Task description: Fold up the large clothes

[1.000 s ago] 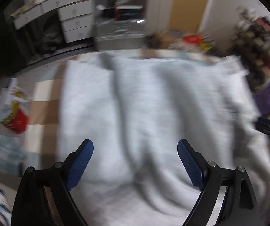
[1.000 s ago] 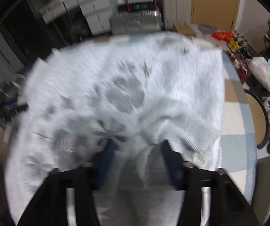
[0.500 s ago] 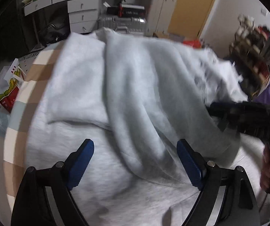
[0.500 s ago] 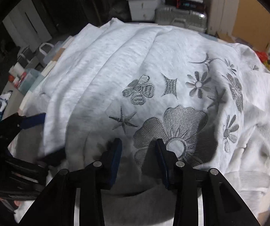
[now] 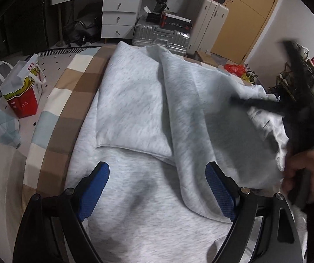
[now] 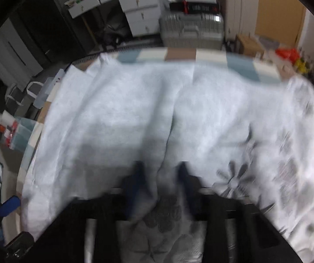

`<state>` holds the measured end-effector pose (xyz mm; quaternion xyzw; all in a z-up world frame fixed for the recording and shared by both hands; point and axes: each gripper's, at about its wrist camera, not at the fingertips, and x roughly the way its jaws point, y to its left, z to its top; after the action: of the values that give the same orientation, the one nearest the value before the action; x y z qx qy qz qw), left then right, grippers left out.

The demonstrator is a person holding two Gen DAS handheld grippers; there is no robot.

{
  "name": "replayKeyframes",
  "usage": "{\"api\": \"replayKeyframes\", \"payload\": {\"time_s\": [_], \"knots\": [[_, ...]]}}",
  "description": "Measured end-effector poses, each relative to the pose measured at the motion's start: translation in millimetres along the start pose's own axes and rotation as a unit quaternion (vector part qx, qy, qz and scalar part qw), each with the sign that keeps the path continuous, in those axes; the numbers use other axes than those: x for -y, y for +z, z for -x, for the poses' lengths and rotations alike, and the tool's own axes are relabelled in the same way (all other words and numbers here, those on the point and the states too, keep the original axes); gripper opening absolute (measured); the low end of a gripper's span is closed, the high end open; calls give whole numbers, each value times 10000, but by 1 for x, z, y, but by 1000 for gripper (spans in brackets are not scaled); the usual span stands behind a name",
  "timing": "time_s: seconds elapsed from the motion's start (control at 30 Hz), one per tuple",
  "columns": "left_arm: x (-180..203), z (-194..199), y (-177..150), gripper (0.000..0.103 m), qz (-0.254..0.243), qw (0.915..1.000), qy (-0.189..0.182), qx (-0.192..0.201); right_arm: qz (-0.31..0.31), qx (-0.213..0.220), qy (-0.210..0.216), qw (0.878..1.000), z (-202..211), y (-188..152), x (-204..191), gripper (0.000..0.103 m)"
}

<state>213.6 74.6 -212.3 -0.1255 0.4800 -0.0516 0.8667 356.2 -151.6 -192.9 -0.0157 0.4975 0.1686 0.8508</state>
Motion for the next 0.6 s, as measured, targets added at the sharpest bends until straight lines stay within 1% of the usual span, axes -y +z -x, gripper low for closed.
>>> {"api": "replayKeyframes", "payload": {"time_s": [0.03, 0.07, 0.1, 0.13, 0.17, 0.2, 0.27, 0.33, 0.37, 0.4, 0.43, 0.47, 0.53, 0.57, 0.6], "knots": [[4, 4, -1, 87, -21, 10000, -18, -11, -8, 331, 185, 9993, 17, 4, 1, 8], [6, 7, -4, 87, -64, 10000, -50, -38, 8, 663, 282, 9974, 33, 4, 2, 8], [8, 5, -5, 87, -101, 9999, -41, -76, 28, 805, 325, 9962, 41, 4, 3, 8], [11, 6, -8, 87, -147, 9998, -21, -97, 53, 747, 342, 9966, 38, 3, 3, 7], [14, 7, -9, 87, -171, 9998, -20, -104, 88, 570, 245, 9980, 31, 0, 4, 7], [18, 7, -11, 87, -236, 9997, 10, -112, 220, 176, -26, 9996, 12, -8, 5, 7], [23, 10, -14, 87, -364, 9992, 101, -85, 522, -365, -453, 9969, -17, -30, 5, 7], [28, 14, -17, 87, -533, 9983, 215, -12, 718, -183, -523, 9959, -17, -41, 5, 7], [29, 14, -17, 87, -574, 9980, 260, -3, 735, -191, -510, 9958, -15, -43, 6, 7], [30, 15, -18, 87, -622, 9976, 307, 21, 634, -196, -417, 9969, -11, -44, 10, 7], [31, 17, -18, 87, -647, 9974, 315, 40, 485, -214, -233, 9983, -3, -45, 15, 7], [32, 17, -18, 87, -647, 9974, 304, 44, 372, -138, -79, 9992, 11, -47, 20, 7], [33, 19, -19, 87, -659, 9975, 256, 39, 285, 136, 36, 9995, 39, -53, 25, 11], [34, 21, -19, 87, -680, 9973, 259, 61, 256, 260, 161, 9992, 51, -57, 27, 12], [35, 23, -20, 87, -706, 9971, 266, 88, 223, 345, 363, 9985, 64, -66, 28, 15]]}}
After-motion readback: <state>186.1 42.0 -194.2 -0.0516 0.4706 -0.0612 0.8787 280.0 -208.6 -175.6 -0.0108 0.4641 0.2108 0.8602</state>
